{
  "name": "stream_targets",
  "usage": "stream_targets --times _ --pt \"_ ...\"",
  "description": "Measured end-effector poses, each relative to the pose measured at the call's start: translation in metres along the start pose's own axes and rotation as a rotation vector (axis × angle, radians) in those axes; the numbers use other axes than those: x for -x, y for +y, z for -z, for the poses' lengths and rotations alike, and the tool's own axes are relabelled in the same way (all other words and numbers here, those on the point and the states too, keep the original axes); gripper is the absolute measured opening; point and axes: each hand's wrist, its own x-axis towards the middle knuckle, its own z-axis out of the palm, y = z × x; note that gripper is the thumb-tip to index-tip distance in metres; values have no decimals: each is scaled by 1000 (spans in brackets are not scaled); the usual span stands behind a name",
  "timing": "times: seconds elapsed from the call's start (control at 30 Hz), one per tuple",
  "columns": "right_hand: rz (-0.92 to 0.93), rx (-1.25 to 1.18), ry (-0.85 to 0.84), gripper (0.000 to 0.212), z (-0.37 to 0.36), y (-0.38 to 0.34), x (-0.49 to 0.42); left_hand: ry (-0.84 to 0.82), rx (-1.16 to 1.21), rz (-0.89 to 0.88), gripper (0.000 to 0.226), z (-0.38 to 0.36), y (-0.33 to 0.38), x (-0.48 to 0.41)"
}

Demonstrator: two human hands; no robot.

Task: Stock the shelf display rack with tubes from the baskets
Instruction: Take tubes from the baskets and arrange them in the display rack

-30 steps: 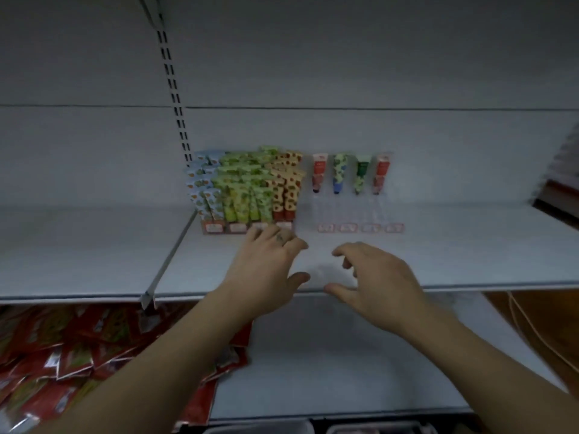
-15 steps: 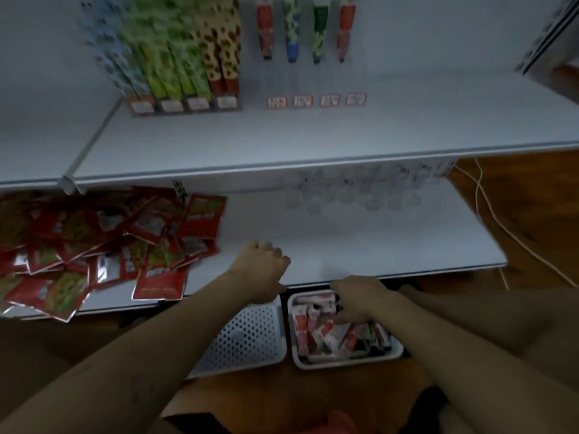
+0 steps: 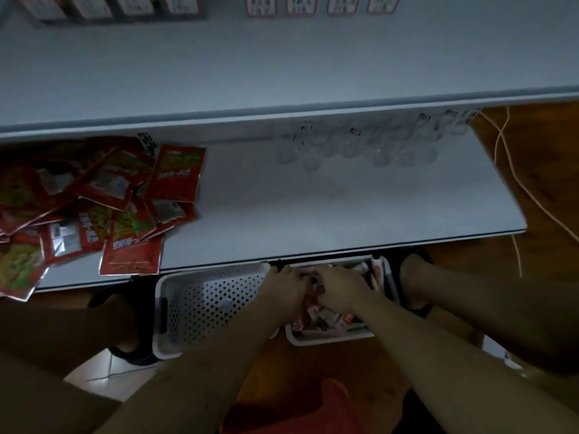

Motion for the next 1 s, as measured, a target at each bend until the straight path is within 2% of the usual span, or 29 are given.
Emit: stream_targets --times 0.1,0.3,0.43,0.47,0.6,0.7,0.83,0.9,1.0 --pt "28 -72 27 56 -5 2 -11 26 16 -17 65 -13 0 -6" --pt "-11 -68 27 45 -14 3 -24 90 -5 -62 61 -22 -11 -10" --pt "-91 -167 -55 17 -8 9 -22 87 -59 -128 60 -22 -9 -11" --pt "-100 -182 -54 15 -3 12 -20 79 -78 -144 61 -21 -8 -12" --pt "-101 -154 -41 37 13 20 -12 -5 -89 -198 71 -16 -9 -11" --pt "-114 -76 -62 33 14 25 -6 -7 -37 -222 63 -10 -9 -8" --pt "-152 7 -50 24 19 30 0 -110 158 -45 48 19 -13 -5" --pt "-172 -25 -11 26 31 30 6 -40 263 16 36 35 -18 -3" --pt "-181 -192 125 43 55 27 20 105 410 68 20 57 -29 3"
